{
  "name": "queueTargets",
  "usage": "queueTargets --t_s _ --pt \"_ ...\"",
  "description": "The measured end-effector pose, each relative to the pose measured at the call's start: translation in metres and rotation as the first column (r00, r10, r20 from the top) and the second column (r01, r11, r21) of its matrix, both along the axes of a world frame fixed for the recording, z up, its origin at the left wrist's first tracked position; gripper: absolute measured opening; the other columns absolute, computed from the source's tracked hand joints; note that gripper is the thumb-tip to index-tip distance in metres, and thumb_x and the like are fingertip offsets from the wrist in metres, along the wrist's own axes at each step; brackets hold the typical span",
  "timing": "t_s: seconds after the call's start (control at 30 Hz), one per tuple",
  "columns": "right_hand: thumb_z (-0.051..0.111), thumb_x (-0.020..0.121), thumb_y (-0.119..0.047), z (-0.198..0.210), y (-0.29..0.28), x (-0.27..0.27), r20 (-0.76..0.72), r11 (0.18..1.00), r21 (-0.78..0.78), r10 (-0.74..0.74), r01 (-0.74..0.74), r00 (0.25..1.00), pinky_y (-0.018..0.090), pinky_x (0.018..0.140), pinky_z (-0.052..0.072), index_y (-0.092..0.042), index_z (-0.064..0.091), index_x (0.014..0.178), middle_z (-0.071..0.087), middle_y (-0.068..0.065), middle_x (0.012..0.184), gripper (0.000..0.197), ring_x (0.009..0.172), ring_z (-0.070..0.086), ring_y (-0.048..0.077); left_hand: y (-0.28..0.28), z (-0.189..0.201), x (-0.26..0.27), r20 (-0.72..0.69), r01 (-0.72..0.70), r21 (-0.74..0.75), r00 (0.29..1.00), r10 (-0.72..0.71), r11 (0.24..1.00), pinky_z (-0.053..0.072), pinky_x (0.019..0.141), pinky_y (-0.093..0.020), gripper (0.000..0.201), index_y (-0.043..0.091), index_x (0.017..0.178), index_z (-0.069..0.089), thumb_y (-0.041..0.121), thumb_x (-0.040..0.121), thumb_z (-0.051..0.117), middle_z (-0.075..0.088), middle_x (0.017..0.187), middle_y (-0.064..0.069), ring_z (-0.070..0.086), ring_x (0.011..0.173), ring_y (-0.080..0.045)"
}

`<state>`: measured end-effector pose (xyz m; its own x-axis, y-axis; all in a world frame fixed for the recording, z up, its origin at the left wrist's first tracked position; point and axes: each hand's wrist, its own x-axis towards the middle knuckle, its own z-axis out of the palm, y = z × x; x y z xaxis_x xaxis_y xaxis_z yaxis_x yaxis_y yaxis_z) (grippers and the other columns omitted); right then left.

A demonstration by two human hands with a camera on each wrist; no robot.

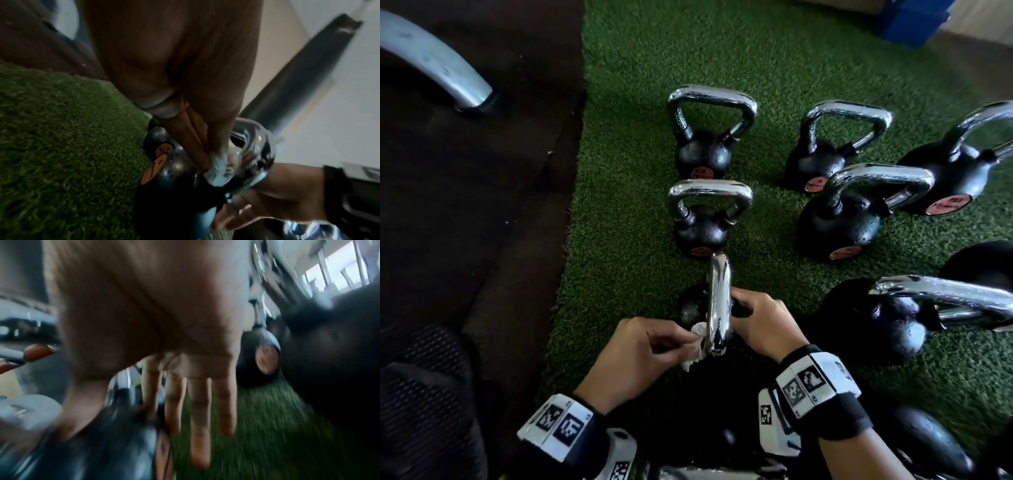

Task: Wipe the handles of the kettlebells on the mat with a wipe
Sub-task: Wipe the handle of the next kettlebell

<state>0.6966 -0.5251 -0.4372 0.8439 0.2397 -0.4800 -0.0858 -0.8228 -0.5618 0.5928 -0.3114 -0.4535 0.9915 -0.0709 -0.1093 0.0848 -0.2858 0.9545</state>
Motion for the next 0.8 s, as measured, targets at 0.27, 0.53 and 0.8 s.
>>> queueTargets --t_s 0.27,0.53,0.8 --pt "0.089 0.072 -0.024 0.081 -0.008 -0.007 0.441 0.919 0.378 -0.071 -0.114 0.895 0.010 0.064 0.049 -0.039 0.079 0.101 0.074 -0.017 0.083 0.034 0.062 0.064 0.004 0.015 0.034 0.024 0.043 -0.139 -0.258 0.987 0.155 0.956 0.059 0.075 -0.019 0.029 0.028 0.097 0.078 0.041 0.074 0.088 0.081 0.092 -0.002 0.078 0.085 -0.014" --pt "0.092 0.067 -0.022 0.093 0.017 -0.023 0.521 0.823 0.503 -0.046 -0.263 0.853 0.020 0.077 0.058 -0.021 0.081 0.106 0.077 -0.012 0.101 0.041 0.089 0.074 0.004 0.004 0.069 0.036 -0.021 -0.165 -0.483 0.984 0.176 0.860 0.062 0.071 -0.025 0.021 0.019 0.093 0.083 0.029 0.075 0.082 0.080 0.087 -0.009 0.077 0.078 -0.015" --pt "0.086 0.076 -0.018 0.082 0.011 -0.020 0.407 0.802 0.586 -0.168 -0.115 0.898 0.029 0.080 0.062 -0.025 0.081 0.093 0.078 -0.015 0.089 0.019 0.083 0.075 0.006 0.002 0.070 0.034 0.141 0.032 -0.144 0.990 -0.011 0.989 0.055 0.091 -0.023 0.025 0.028 0.123 0.074 0.029 0.103 0.059 0.075 0.118 0.005 0.069 0.111 -0.009"
